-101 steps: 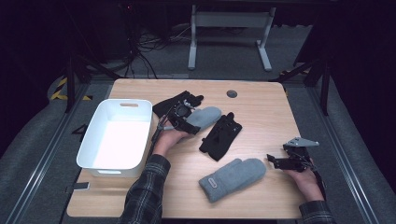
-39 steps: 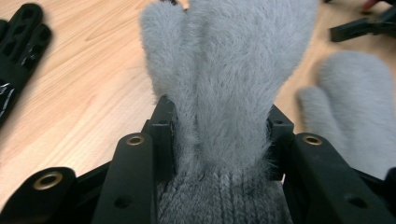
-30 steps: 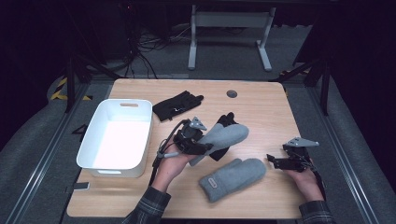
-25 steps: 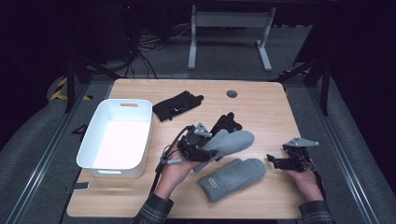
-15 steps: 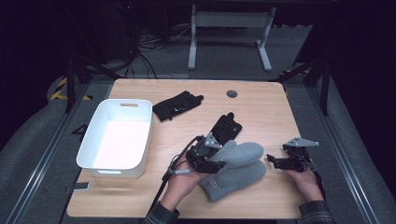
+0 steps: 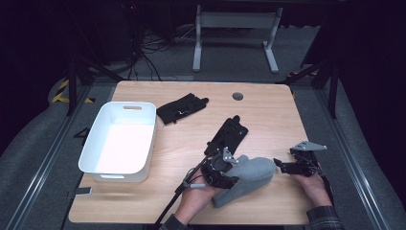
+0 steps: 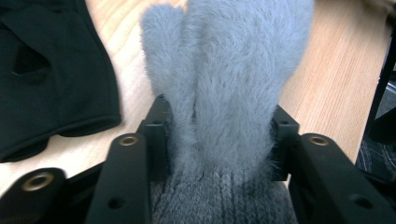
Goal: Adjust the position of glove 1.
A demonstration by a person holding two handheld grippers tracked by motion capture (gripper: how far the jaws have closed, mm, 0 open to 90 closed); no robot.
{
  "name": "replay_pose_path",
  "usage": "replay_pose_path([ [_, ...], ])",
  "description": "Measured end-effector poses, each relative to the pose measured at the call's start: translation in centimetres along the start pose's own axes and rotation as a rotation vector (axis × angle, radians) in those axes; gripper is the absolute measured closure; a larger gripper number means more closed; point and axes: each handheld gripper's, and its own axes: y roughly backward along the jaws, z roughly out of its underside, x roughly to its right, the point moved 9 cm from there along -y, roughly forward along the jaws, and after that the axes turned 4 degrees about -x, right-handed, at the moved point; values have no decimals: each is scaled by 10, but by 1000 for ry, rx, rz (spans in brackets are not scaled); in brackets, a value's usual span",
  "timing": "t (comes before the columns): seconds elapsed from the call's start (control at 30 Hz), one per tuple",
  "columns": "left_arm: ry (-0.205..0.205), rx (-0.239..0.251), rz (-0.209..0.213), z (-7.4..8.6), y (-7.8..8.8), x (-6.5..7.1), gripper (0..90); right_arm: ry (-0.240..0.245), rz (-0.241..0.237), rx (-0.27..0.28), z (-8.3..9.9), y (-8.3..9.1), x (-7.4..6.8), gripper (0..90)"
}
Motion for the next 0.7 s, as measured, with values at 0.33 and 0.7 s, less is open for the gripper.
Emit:
replay_pose_path([
  [0.33, -33, -13, 47, -1, 3, 5, 255, 0, 0, 0, 0, 0, 0, 149],
  [0.7, -97, 66, 70, -24, 21, -7, 188, 0, 1, 0, 0, 0, 0, 150],
])
